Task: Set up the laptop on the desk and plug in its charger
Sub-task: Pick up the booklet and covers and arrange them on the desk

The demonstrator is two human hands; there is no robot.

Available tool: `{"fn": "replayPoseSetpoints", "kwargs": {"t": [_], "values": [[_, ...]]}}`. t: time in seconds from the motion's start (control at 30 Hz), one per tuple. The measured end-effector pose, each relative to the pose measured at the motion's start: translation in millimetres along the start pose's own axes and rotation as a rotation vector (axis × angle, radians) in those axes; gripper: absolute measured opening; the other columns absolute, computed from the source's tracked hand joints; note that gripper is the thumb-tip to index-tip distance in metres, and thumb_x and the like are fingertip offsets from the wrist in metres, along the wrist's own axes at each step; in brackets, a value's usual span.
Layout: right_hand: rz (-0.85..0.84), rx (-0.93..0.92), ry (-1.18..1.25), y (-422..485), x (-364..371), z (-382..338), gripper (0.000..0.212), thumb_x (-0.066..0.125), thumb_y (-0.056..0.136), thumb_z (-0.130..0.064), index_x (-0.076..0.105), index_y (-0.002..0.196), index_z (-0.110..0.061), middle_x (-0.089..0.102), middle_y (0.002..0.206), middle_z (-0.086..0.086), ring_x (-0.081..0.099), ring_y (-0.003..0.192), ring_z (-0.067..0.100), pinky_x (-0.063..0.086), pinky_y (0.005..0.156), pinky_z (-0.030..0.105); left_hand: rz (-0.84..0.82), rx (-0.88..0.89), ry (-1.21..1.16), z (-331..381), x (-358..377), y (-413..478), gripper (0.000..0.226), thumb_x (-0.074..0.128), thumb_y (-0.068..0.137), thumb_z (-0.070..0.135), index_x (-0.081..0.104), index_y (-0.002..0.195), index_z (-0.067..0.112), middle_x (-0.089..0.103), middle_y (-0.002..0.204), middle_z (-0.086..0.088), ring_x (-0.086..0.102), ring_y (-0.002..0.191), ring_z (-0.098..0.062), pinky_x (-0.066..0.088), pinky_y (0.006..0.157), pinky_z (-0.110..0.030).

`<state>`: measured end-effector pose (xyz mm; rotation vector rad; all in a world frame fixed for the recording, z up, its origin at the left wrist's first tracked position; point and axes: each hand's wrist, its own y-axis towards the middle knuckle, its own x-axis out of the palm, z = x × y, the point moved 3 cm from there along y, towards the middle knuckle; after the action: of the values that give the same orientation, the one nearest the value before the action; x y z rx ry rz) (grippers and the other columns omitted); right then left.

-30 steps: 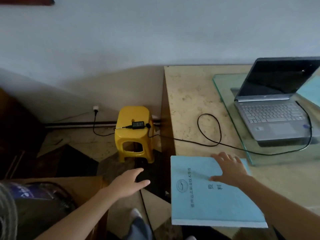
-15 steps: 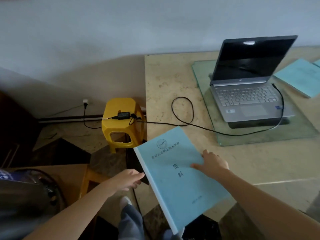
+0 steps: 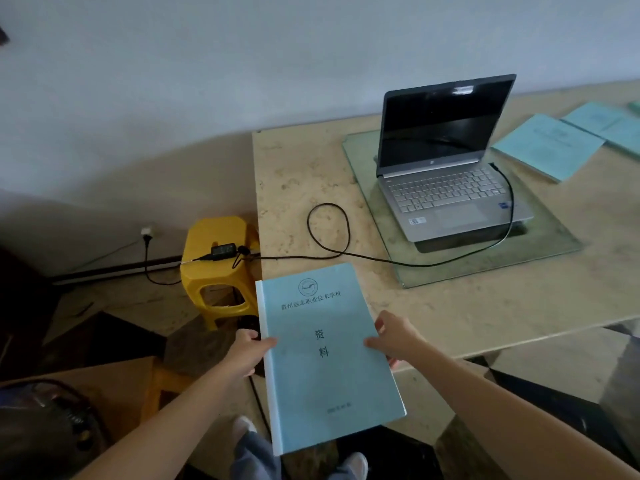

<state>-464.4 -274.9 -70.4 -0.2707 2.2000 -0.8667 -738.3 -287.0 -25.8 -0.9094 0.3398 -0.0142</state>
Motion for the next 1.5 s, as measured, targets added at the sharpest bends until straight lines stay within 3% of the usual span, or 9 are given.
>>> {"fn": "replayPoseSetpoints", "kwargs": {"t": [0.07, 0.2, 0.53, 0.73, 0.87, 1.0, 1.17, 1.27, 1.5], "values": [[-0.014, 0.007, 0.036, -1, 3, 2, 0.022, 0.066, 0.081, -0.019, 0.047, 0.093, -0.015, 0.064, 0.086, 0.009, 0.071, 0.060, 0.026, 0.059, 0.049, 0.035, -0.013, -0.028, 0.004, -9, 2, 3, 0.049, 0.062, 0.090, 0.023, 0.037, 0.129, 0.008, 0.052, 0.124, -0.010, 0.051, 0.105, -0.023, 0.040, 0.096, -0.041], [-0.043, -0.011, 0.055, -6, 9, 5, 0.018, 0.060, 0.083, -0.013, 0.046, 0.093, -0.015, 0.064, 0.093, 0.013, 0.072, 0.067, 0.030, 0.060, 0.052, 0.038, -0.032, -0.049, -0.094, -21, 9, 4, 0.054, 0.065, 0.087, 0.017, 0.033, 0.130, 0.010, 0.053, 0.093, -0.002, 0.054, 0.074, -0.015, 0.046, 0.058, -0.030], [-0.153, -0.015, 0.255, -10, 14, 11, 0.028, 0.069, 0.082, -0.023, 0.042, 0.089, -0.022, 0.065, 0.092, 0.002, 0.070, 0.056, 0.012, 0.053, 0.045, 0.026, -0.148, 0.019, -0.392, 0, 20, -10, 0.030, 0.059, 0.088, 0.001, 0.058, 0.114, 0.017, 0.068, 0.102, -0.013, 0.064, 0.094, -0.035, 0.051, 0.083, -0.044], [-0.301, -0.051, 0.549, -35, -2, 20, 0.061, 0.079, 0.074, -0.029, 0.042, 0.122, -0.018, 0.058, 0.115, 0.003, 0.069, 0.087, 0.019, 0.060, 0.069, 0.032, -0.340, 0.199, -0.364, 52, 24, -34, 0.032, 0.063, 0.082, 0.008, 0.061, 0.107, 0.027, 0.076, 0.091, -0.009, 0.073, 0.079, -0.029, 0.056, 0.064, -0.040], [-0.330, -0.091, 0.748, -52, -19, 16, 0.057, 0.074, 0.078, -0.035, 0.045, 0.126, -0.022, 0.060, 0.120, 0.004, 0.068, 0.096, 0.018, 0.059, 0.077, 0.034, -0.421, 0.291, -0.305, 94, 34, -52, 0.041, 0.070, 0.065, 0.022, 0.062, 0.104, 0.032, 0.076, 0.085, -0.003, 0.074, 0.076, -0.025, 0.057, 0.058, -0.036], [-0.244, -0.162, 0.794, -59, -54, 25, 0.051, 0.068, 0.080, -0.046, 0.053, 0.121, -0.021, 0.062, 0.122, -0.002, 0.062, 0.110, 0.015, 0.052, 0.095, 0.038, -0.483, 0.330, -0.299, 121, 57, -58, 0.041, 0.071, 0.065, 0.022, 0.065, 0.104, 0.031, 0.076, 0.087, -0.006, 0.074, 0.074, -0.025, 0.058, 0.057, -0.038], [0.019, -0.093, 1.087, -66, -98, 78, 0.046, 0.070, 0.083, -0.031, 0.053, 0.117, -0.006, 0.065, 0.111, 0.006, 0.066, 0.097, 0.018, 0.056, 0.077, 0.032, -0.584, 0.325, -0.248, 146, 109, -60, 0.041, 0.069, 0.068, 0.018, 0.067, 0.108, 0.023, 0.075, 0.097, -0.011, 0.072, 0.082, -0.029, 0.058, 0.064, -0.040], [0.209, -0.073, 1.166, -77, -119, 113, 0.026, 0.067, 0.086, -0.021, 0.054, 0.104, -0.008, 0.066, 0.100, 0.007, 0.065, 0.085, 0.017, 0.053, 0.064, 0.030, -0.604, 0.314, -0.186, 161, 153, -53, 0.038, 0.063, 0.078, 0.008, 0.061, 0.116, 0.013, 0.073, 0.098, -0.014, 0.070, 0.085, -0.031, 0.055, 0.074, -0.042], [0.562, 0.032, 1.260, -97, -168, 194, 0.029, 0.067, 0.085, -0.012, 0.052, 0.107, 0.000, 0.066, 0.102, 0.015, 0.063, 0.084, 0.026, 0.052, 0.067, 0.034, -0.611, 0.215, -0.105, 183, 273, -38, 0.043, 0.063, 0.084, 0.004, 0.052, 0.126, 0.004, 0.066, 0.107, -0.024, 0.064, 0.090, -0.037, 0.052, 0.079, -0.049]]}}
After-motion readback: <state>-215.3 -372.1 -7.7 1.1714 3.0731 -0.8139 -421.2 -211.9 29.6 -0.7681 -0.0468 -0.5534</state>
